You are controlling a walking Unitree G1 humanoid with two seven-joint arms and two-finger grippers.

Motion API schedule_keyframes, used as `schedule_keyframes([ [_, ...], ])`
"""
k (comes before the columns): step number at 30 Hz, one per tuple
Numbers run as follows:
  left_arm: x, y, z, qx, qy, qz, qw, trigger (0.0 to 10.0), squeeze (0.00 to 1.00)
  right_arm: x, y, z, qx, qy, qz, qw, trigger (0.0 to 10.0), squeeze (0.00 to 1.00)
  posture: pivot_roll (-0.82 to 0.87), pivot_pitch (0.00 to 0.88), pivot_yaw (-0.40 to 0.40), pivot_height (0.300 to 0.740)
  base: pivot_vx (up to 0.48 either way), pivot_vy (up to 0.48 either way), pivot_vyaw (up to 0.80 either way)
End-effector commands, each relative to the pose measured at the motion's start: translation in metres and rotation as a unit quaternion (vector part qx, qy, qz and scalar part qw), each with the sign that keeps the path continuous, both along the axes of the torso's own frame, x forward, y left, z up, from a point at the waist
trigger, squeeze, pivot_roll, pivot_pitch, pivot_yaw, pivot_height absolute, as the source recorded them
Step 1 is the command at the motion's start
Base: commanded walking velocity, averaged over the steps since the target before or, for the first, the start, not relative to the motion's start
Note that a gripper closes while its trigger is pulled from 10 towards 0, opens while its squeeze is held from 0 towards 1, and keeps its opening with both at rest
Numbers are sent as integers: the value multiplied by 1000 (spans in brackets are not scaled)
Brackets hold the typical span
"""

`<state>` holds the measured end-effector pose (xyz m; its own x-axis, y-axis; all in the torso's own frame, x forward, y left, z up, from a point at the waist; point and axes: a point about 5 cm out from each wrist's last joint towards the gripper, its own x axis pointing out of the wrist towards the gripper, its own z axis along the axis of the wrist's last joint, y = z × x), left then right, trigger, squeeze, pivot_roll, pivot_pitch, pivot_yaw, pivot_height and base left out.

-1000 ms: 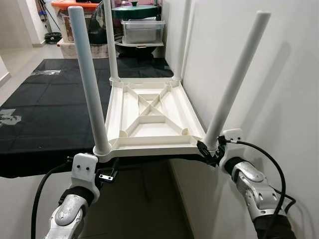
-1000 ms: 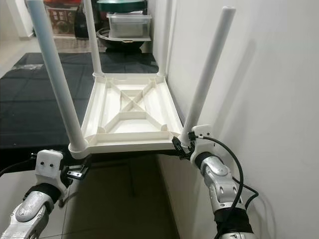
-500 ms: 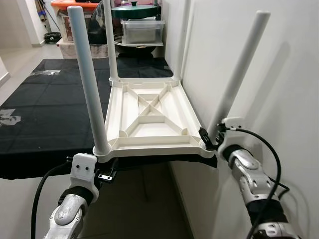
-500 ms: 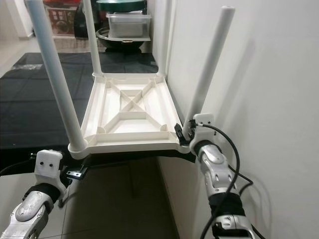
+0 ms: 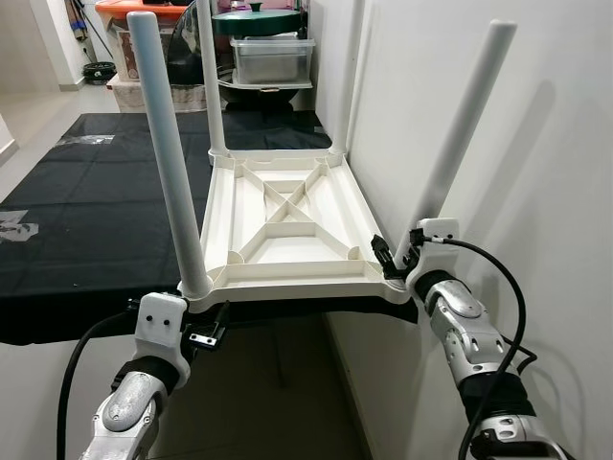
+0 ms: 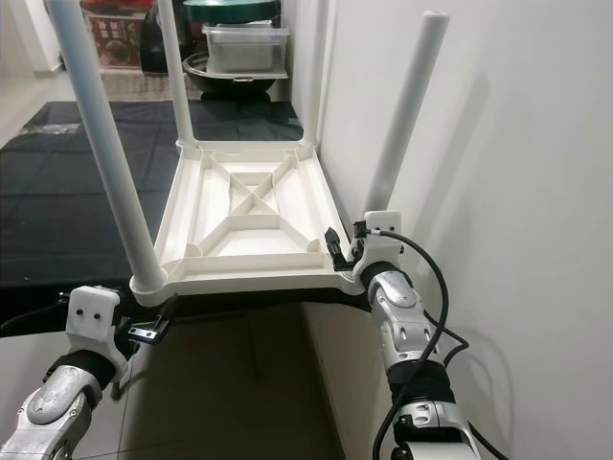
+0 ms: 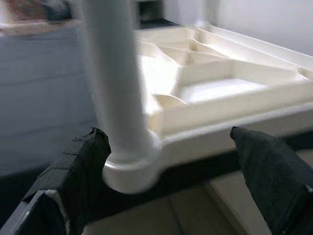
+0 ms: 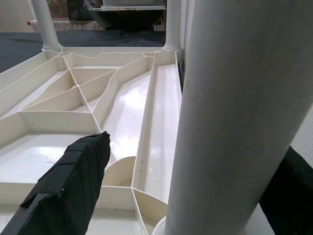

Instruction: Building children table

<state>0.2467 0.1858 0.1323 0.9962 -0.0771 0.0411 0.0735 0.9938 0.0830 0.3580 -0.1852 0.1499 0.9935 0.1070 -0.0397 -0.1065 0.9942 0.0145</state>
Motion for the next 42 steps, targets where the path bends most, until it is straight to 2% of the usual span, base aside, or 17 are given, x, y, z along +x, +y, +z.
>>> schedule_keyframes([
  [1, 2, 8, 3, 5, -10, 23, 1000, 10000, 0, 3, 1, 4, 4, -11, 2, 1000, 10000, 0, 27, 0, -68, 740, 270, 0, 0],
  [7, 4, 21, 9, 1, -30, 75, 997, 10000, 0, 4, 2, 3, 1, -12, 4, 1000, 10000, 0, 29, 0, -69, 740, 294, 0, 0],
  [15, 7, 20, 8, 5, -26, 58, 998, 10000, 0, 5, 4, 1, 2, -13, 5, 1000, 10000, 0, 27, 0, -64, 740, 332, 0, 0],
  [26, 19, 16, 6, 11, -16, 20, 1000, 10000, 0, 5, 10, 4, -2, -28, 23, 999, 10000, 0, 17, 0, -57, 740, 352, 0, 0],
  [42, 19, 24, 4, 8, -16, 37, 999, 10000, 0, 14, 26, 19, -14, -52, 69, 996, 10000, 0, 20, 0, -70, 740, 355, 0, 0],
])
